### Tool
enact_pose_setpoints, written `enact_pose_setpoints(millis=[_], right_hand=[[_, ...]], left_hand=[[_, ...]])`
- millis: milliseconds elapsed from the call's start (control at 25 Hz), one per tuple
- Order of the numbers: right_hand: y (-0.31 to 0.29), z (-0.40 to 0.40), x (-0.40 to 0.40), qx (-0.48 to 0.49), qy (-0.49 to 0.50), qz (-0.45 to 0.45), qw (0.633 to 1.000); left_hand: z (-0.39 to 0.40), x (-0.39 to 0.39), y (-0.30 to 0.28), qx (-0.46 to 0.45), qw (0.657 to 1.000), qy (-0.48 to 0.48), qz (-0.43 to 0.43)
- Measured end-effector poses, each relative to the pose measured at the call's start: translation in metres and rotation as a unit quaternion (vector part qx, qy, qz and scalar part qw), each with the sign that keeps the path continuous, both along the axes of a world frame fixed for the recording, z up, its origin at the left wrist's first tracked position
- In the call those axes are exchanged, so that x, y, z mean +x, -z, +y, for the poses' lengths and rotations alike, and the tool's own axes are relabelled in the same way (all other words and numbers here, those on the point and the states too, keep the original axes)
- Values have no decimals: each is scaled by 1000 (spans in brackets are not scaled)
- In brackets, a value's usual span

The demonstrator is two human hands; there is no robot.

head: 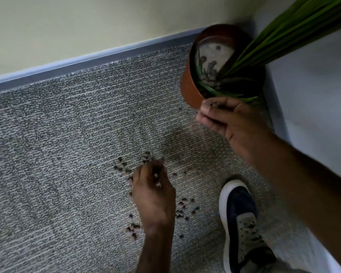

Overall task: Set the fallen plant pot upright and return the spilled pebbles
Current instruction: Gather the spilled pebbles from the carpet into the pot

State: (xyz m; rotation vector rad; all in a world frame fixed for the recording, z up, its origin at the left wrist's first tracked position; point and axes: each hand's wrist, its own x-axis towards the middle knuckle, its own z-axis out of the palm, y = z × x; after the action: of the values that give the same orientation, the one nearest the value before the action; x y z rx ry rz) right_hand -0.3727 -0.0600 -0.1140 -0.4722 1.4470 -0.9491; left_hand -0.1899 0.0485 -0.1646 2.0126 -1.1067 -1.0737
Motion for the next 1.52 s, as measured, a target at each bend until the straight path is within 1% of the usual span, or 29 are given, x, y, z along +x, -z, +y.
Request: enact_pose_setpoints(millis=[120, 200, 320, 400, 480, 520, 600, 680, 760, 800, 880, 920, 960, 1040, 1080, 1120, 1160, 1200, 1240, 1280, 1360, 1400, 1480, 1520], right_hand=[[-2, -17, -16, 1, 62, 55, 997], [-3, -21, -21, 15, 104, 60, 993], [-6, -16, -26, 34, 154, 60, 986], [-12, -11, -27, 24, 159, 52, 986], [-19, -4, -26, 26, 147, 76, 986], [-20, 1, -26, 24, 149, 97, 984], [-22, 10, -25, 13, 155, 147, 977], [-17, 20, -20, 0, 138, 194, 971], [-6, 34, -19, -7, 91, 256, 962], [1, 39, -16, -12, 52, 287, 956], [15, 48, -9, -21, -75, 365, 928], [23, 49, -5, -33, -155, 399, 903], [30, 52, -2, -49, -224, 422, 877], [43, 49, 3, -80, -340, 434, 830], [51, 46, 4, -83, -409, 439, 795], [57, 42, 8, -80, -488, 451, 743], [62, 35, 12, -72, -563, 466, 679], [64, 29, 12, -66, -608, 477, 632], [67, 22, 17, -67, -626, 480, 611], [71, 15, 22, -68, -623, 481, 613], [75, 3, 32, -42, -594, 478, 646], [78, -2, 36, -20, -586, 477, 654], [82, -9, 40, 24, -596, 489, 637], [85, -13, 44, 32, -608, 499, 616]], left_hand=[[-46, -24, -23, -31, 996, -16, 80], [-75, -41, -38, -48, 990, -23, 131], [-106, -72, -56, -47, 981, -14, 188], [-127, -90, -67, -45, 977, -9, 208], [-145, -105, -77, -26, 982, 28, 187], [-151, -111, -80, -11, 983, 75, 167], [-160, -117, -79, 30, 972, 180, 145], [-159, -112, -70, 48, 958, 248, 132], [-147, -103, -61, 7, 957, 267, 113], [-137, -96, -58, -27, 964, 244, 107], [-104, -79, -48, -72, 980, 158, 96], [-84, -67, -41, -74, 986, 122, 84], [-62, -52, -29, -63, 991, 102, 61], [-24, -13, 0, -23, 992, 121, -37], [-9, 7, 16, 18, 984, 156, -88], [5, 27, 30, 70, 970, 197, -128], [15, 45, 43, 117, 955, 226, -149], [22, 60, 50, 150, 943, 252, -157], [28, 72, 55, 169, 934, 274, -157], [33, 83, 60, 178, 924, 298, -162], [38, 95, 65, 185, 903, 346, -175], [38, 99, 68, 190, 898, 357, -174], [36, 102, 71, 196, 887, 383, -168], [36, 104, 74, 199, 880, 396, -171]])
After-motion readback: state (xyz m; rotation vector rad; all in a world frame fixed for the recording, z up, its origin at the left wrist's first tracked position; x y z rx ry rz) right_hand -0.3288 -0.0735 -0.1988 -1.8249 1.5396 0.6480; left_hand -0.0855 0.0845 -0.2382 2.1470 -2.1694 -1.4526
